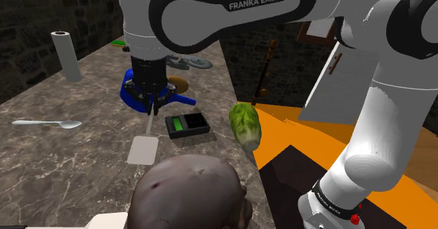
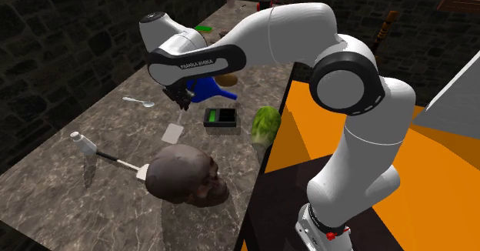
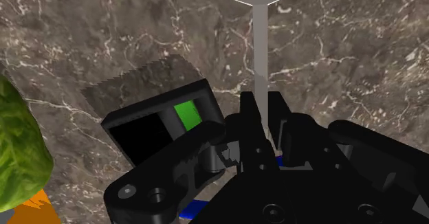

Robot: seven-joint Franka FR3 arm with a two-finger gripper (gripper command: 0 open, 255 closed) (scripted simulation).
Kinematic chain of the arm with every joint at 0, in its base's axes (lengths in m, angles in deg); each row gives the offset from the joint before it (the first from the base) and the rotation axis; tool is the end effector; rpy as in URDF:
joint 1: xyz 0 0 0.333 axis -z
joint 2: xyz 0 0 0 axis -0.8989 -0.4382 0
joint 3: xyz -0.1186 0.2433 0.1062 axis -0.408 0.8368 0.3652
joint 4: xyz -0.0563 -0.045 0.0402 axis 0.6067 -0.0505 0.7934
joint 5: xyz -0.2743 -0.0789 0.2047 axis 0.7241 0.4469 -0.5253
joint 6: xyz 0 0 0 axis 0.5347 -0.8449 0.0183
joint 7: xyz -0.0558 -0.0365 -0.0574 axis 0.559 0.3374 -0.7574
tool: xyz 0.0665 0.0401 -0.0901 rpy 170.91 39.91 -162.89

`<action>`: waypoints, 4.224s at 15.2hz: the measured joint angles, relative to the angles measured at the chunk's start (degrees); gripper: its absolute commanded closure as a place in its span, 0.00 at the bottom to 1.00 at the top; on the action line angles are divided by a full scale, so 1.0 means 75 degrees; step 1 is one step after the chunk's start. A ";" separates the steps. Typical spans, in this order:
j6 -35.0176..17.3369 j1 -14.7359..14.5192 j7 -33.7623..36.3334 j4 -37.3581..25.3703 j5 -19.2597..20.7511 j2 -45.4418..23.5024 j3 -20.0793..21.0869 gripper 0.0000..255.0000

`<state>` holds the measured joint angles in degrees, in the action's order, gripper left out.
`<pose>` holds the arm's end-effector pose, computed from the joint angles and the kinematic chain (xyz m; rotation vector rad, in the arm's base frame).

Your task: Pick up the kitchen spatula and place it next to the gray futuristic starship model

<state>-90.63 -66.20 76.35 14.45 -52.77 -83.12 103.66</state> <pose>0.4260 0.3845 0.4530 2.9534 -1.0046 0.0988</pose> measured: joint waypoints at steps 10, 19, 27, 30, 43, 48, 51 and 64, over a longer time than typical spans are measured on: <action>0.0848 0.0043 -0.0232 -0.0748 -0.0174 0.0171 0.0041 1.00; 0.0639 0.1213 -0.1894 -0.0316 -0.0641 0.0718 -0.0444 1.00; 0.0518 0.2050 -0.3290 -0.0356 -0.0734 0.0699 -0.0987 1.00; 0.0541 0.2305 -0.3751 -0.0557 -0.0679 0.0535 -0.1184 1.00; 0.1128 0.3019 -0.5454 -0.2695 -0.0095 -0.1051 -0.1939 1.00; 0.1678 0.3039 -0.6073 -0.4272 0.0216 -0.2072 -0.2217 1.00; 0.2230 0.2879 -0.6508 -0.5791 0.0459 -0.2997 -0.2428 1.00; 0.1621 0.3079 -0.6798 -0.5824 0.0602 -0.3649 -0.2572 1.00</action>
<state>-78.47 -43.11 25.37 -29.23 -48.26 -110.49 84.37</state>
